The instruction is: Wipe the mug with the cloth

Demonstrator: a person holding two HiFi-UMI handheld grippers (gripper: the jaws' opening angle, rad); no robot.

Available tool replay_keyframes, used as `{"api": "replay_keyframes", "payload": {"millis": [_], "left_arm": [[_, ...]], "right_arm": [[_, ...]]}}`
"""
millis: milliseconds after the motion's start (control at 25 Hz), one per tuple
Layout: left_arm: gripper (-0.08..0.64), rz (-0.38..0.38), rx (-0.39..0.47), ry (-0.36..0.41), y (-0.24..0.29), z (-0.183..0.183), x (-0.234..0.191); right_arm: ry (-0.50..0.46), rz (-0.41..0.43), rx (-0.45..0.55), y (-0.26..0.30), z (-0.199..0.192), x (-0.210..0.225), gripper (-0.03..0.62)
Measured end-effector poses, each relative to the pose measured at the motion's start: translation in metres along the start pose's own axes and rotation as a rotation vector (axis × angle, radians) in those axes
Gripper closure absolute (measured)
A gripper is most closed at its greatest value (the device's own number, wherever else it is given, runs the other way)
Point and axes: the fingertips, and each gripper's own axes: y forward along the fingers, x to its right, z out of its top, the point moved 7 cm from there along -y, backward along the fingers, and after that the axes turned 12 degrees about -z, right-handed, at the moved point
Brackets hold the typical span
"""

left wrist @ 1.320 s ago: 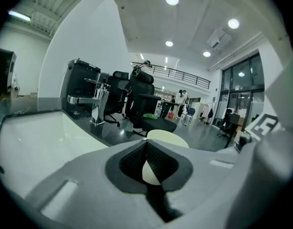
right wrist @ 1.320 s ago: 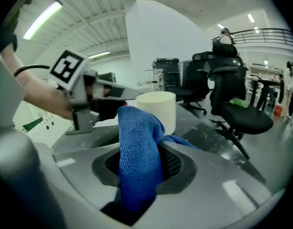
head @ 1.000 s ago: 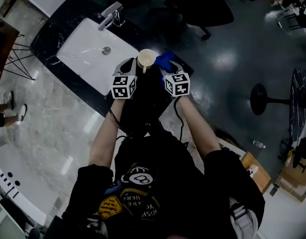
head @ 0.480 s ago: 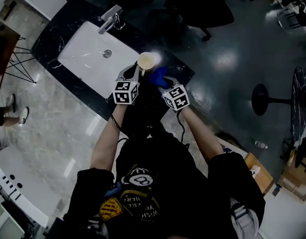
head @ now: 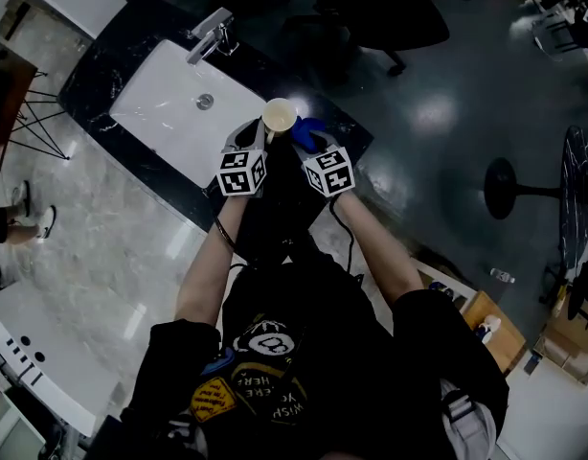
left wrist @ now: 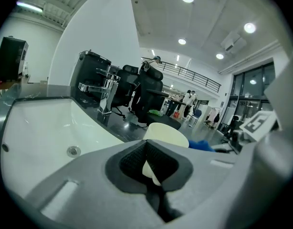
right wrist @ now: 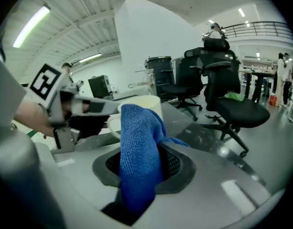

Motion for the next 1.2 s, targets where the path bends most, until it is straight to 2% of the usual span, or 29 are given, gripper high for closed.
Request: {"api": "replay_keyframes", "payload": {"millis": [80,160,320,400,480,560,720,760,800,880,920,960,1000,1080,1120,1200], "left_arm": [[0.555,-0.01,-0.007,0.005,0.0,-0.001,0.0],[0.555,-0.017,-0.016,0.019,-0.001,-0.001,0.0],[0.555,-0.024,-0.018,0.019,0.001,0.0,0.003],[0.555,-0.022,-0.025,0.013,0.001,-0.002,0.004],[0.555,-0.022,-0.027,0.001,0.001,-0.005,0.007],[0.555,-0.023,-0.024,-0.009,0.001,-0.007,0.01],[0.555,-0.043,-0.029,-0.024,0.002,-0.01,0.014],[0.555,-0.052,-0.035,-0.018,0.001,-0.012,0.017],[0.555,-0.057,-0.039,-0.012,0.0,-0.014,0.018],[0.555,-0.058,-0.042,-0.01,-0.001,-0.013,0.019],[0.555,-0.056,-0.04,-0.01,-0.002,-0.011,0.019],[0.555,-0.054,-0.038,-0.008,-0.002,-0.009,0.018],[0.555,-0.055,-0.037,-0.007,-0.001,-0.008,0.018],[0.555,-0.057,-0.038,-0.007,0.001,-0.007,0.017],[0.555,-0.055,-0.04,-0.012,0.002,-0.008,0.017],[0.557,-0.05,-0.042,-0.033,0.001,-0.012,0.019]], "right_arm": [[-0.047,0.066,-0.017,-0.006,-0.017,-0.011,0.477],[-0.054,0.059,-0.014,-0.008,-0.021,-0.001,0.477],[0.102,-0.131,0.068,0.001,0.024,0.059,0.477],[0.117,-0.167,0.045,0.016,0.042,0.069,0.477],[0.033,-0.125,-0.015,0.026,0.039,0.058,0.477],[-0.054,-0.062,-0.066,0.021,0.019,0.037,0.477],[-0.11,0.077,-0.1,-0.004,-0.021,-0.003,0.477],[-0.091,0.086,-0.091,-0.006,-0.025,0.0,0.477],[-0.03,0.062,-0.078,-0.004,-0.024,0.012,0.477],[0.164,-0.045,-0.034,0.0,-0.006,0.052,0.477],[0.232,-0.087,0.0,0.001,0.009,0.068,0.477],[0.252,-0.105,0.031,0.002,0.025,0.077,0.477],[0.226,-0.102,0.048,0.005,0.038,0.077,0.477],[0.111,-0.063,0.024,0.015,0.048,0.063,0.476],[0.072,-0.04,-0.005,0.02,0.042,0.053,0.476],[0.057,0.016,-0.054,0.018,0.015,0.032,0.477]]}}
